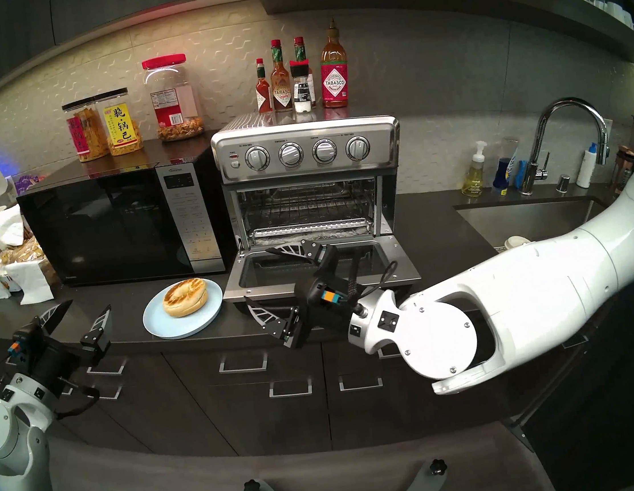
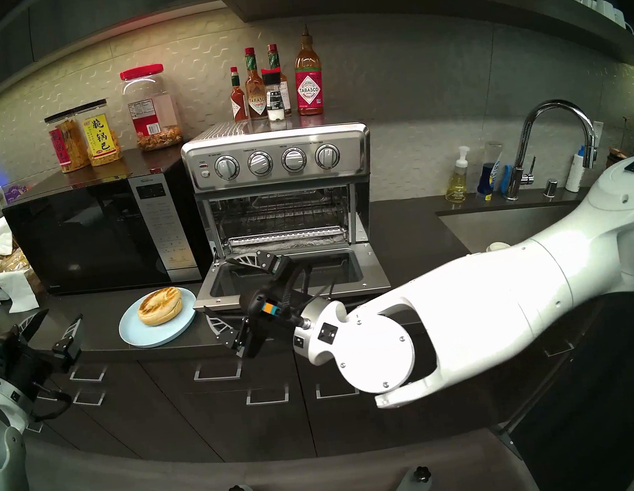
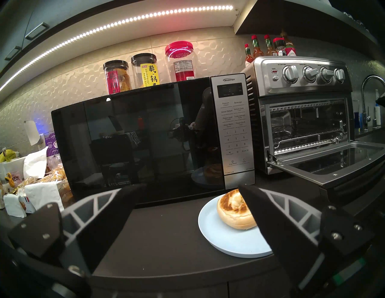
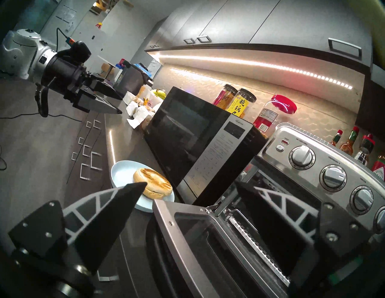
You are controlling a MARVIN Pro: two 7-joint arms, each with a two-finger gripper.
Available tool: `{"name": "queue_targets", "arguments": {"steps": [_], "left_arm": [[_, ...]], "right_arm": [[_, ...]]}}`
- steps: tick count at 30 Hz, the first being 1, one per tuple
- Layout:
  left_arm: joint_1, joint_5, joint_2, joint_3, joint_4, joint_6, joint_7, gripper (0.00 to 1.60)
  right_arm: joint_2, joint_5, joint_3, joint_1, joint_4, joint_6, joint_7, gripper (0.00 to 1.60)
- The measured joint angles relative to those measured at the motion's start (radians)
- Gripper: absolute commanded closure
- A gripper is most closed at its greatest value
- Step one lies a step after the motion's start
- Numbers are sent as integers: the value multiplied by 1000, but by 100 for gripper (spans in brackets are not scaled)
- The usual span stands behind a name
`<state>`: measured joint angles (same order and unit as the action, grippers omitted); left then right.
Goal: Open the oven and place the bagel inside on the rack
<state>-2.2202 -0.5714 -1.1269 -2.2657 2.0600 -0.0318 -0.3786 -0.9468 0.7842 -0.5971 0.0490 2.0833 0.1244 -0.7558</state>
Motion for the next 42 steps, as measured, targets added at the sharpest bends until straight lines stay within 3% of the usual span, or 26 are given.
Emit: {"name": "queue_targets", "arguments": {"steps": [13, 28, 42], "left_arm": [[0, 0, 0, 0, 0, 0, 0, 0], [0, 0, -1, 0, 0, 0, 0, 0], [-1, 1, -1, 0, 0, 0, 0, 0]], "right_arm": [[-150, 61, 73, -52, -44, -135, -15, 0], [-222, 99, 103, -1, -5, -292, 33, 0], [-349, 182, 171, 9, -141, -373, 128, 0]]}}
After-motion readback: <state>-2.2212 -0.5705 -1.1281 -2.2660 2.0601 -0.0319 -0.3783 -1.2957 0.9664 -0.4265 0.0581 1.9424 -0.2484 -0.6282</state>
